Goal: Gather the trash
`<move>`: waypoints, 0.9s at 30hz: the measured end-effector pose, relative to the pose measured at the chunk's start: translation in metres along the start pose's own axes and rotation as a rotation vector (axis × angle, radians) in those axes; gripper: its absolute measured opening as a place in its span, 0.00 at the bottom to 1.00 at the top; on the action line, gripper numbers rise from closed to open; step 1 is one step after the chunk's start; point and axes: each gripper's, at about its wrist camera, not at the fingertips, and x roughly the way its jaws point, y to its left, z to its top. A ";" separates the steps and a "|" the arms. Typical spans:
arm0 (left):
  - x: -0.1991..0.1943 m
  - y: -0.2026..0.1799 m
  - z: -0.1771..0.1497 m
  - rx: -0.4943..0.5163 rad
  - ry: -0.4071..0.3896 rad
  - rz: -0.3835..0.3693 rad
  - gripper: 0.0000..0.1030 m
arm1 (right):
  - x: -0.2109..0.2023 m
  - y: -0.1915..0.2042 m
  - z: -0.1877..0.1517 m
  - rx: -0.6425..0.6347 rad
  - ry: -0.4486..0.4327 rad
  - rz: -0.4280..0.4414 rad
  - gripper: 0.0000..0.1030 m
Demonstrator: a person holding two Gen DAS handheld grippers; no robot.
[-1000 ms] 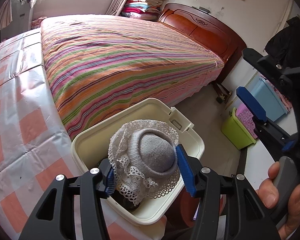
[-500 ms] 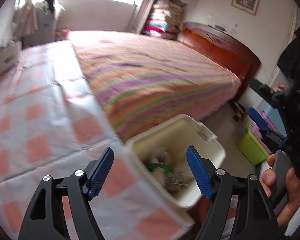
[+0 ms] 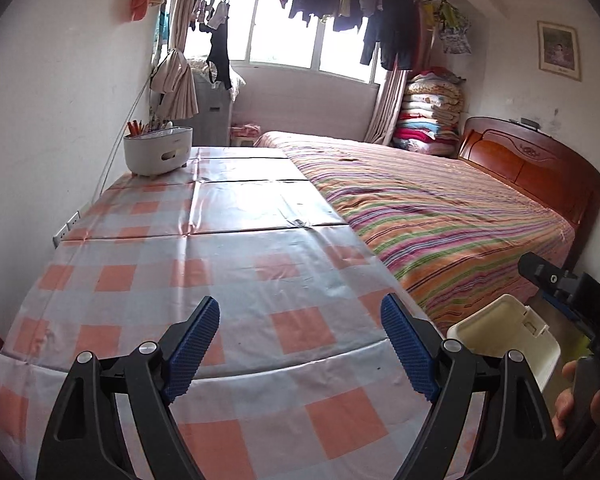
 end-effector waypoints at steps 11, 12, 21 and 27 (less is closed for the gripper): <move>0.006 0.049 -0.005 -0.077 0.041 0.079 0.78 | 0.021 0.026 -0.007 -0.072 0.074 0.025 0.93; 0.006 0.053 -0.006 -0.080 0.044 0.091 0.78 | 0.021 0.027 -0.008 -0.076 0.077 0.025 0.93; 0.004 0.079 -0.007 -0.121 0.056 0.157 0.78 | 0.029 0.047 -0.016 -0.112 0.108 0.038 0.93; 0.004 0.086 -0.010 -0.122 0.070 0.169 0.78 | 0.037 0.057 -0.022 -0.129 0.132 0.050 0.93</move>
